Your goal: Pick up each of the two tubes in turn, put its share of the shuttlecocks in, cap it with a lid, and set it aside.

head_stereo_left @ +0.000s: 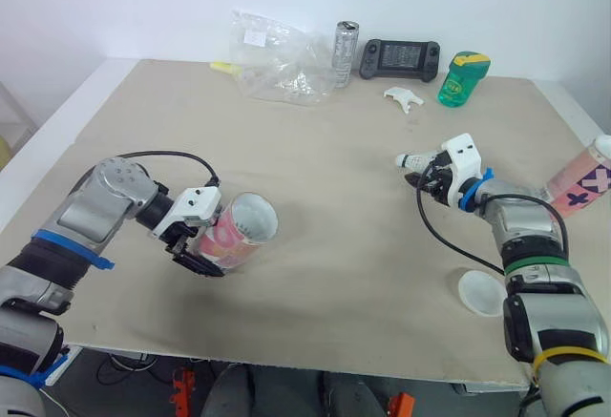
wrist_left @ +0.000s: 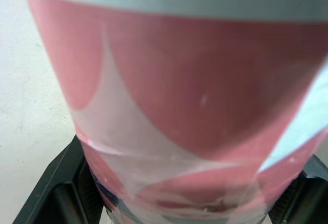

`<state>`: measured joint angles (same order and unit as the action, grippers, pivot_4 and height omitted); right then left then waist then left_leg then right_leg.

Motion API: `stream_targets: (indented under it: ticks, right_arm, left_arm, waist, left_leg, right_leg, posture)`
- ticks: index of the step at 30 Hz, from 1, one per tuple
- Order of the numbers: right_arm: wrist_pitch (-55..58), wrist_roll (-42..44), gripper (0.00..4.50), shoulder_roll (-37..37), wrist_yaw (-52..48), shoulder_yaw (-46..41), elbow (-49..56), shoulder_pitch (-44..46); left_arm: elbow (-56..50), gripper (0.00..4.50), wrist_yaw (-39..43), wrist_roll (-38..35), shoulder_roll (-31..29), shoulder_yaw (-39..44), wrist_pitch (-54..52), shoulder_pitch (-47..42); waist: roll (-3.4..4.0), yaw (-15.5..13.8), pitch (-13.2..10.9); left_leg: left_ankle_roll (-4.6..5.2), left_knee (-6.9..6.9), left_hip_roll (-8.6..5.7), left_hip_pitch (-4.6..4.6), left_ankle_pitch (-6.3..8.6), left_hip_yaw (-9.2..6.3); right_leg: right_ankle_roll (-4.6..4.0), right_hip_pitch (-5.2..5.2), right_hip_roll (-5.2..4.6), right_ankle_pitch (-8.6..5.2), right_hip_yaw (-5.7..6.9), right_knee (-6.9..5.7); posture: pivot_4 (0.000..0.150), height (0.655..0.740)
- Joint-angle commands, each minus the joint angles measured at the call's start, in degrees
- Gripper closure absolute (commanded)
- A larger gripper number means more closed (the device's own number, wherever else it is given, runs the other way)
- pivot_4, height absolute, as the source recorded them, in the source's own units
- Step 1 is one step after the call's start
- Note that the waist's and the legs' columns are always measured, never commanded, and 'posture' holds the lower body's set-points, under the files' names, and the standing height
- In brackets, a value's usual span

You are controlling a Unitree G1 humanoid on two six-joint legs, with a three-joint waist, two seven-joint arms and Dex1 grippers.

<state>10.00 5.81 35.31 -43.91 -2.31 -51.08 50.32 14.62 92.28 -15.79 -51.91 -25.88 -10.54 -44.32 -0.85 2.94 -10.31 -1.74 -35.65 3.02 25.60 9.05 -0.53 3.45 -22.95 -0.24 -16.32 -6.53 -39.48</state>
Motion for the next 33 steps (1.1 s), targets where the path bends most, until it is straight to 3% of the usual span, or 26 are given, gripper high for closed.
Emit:
stream_targets:
  ticks: [1, 6, 9, 11, 16, 18, 24, 33]
  right_arm:
    - [-1.64, 0.52, 4.48, 1.25, -1.08, -1.59, 0.53, 0.25]
    - [-2.41, 0.23, 4.48, 2.32, -0.87, -1.8, 3.66, -1.69]
    - [-0.83, 4.59, 4.48, 2.64, -0.45, -5.6, 15.32, -3.91]
    - [2.03, 7.0, 4.48, 3.16, -3.59, -5.51, 25.83, -6.7]
    - [12.96, 17.21, 4.48, 10.09, -17.31, 1.7, 64.5, -16.03]
    - [15.52, 19.54, 4.48, 11.52, -19.85, 4.82, 73.43, -16.03]
    - [15.43, 15.31, 4.48, 5.81, -20.47, 15.56, 74.99, -3.92]
    - [10.97, 5.87, 4.48, 4.15, -26.31, 26.22, 68.65, 2.16]
  left_arm:
    - [-1.37, 0.88, 0.22, -0.03, -0.83, 0.93, -0.59, 0.74]
    - [-1.03, 0.88, 0.22, 0.19, -0.44, 0.84, -0.31, 0.6]
    - [-0.44, 0.88, 0.22, 0.41, 0.18, 0.31, 0.17, 0.18]
    - [-0.41, 0.88, 0.22, 0.23, 0.21, -0.1, 0.36, 0.02]
    - [0.13, 0.88, 0.22, 0.21, 0.26, -0.83, 0.8, -0.59]
    - [0.49, 0.88, 0.22, 0.13, 0.23, -1.17, 1.05, -0.88]
    - [1.04, 0.88, 0.22, -0.13, 0.39, -2.15, 1.39, -1.7]
    - [-0.61, 0.88, 0.22, -0.68, -0.06, -2.0, 0.17, -1.33]
  waist:
    - [0.0, 0.0, 0.0]
    - [0.0, 0.0, 0.0]
    - [0.04, -0.04, -0.02]
    - [0.08, -0.03, -0.03]
    - [0.16, -0.25, -0.03]
    - [0.16, -0.25, -0.03]
    - [0.13, -0.17, -0.03]
    - [0.01, -0.47, 0.02]
  left_leg:
    - [0.0, 0.0, 0.0, 0.0, 0.0, 0.0]
    - [0.0, 0.0, 0.0, 0.0, 0.0, 0.0]
    - [0.0, 0.0, 0.0, 0.0, 0.0, -0.01]
    - [0.0, 0.01, -0.01, 0.01, 0.0, -0.01]
    - [0.0, 0.07, 0.0, 0.02, 0.0, -0.09]
    - [0.0, 0.07, 0.01, 0.02, 0.01, -0.15]
    - [-0.11, -0.24, 0.07, 0.01, -0.1, -0.08]
    - [-0.12, -0.28, 0.16, 0.04, -0.18, 0.01]
  right_leg:
    - [0.0, 0.0, 0.0, 0.0, 0.0, 0.0]
    - [0.0, 0.0, 0.0, 0.0, 0.01, 0.0]
    - [0.0, -0.01, 0.0, 0.0, 0.01, 0.0]
    - [0.0, -0.01, 0.0, 0.0, 0.01, -0.01]
    - [-0.02, -0.02, 0.02, -0.07, 0.06, -0.05]
    - [-0.04, -0.01, 0.02, -0.09, 0.11, -0.05]
    - [0.23, 0.01, -0.01, -0.08, 0.14, -0.05]
    - [0.28, -0.07, 0.0, 0.06, 0.15, -0.06]
  posture:
    - [0.15, 0.7394]
    - [0.15, 0.7394]
    - [0.15, 0.7394]
    - [0.15, 0.7394]
    - [0.15, 0.7394]
    - [0.15, 0.7394]
    - [0.15, 0.7394]
    - [0.15, 0.7394]
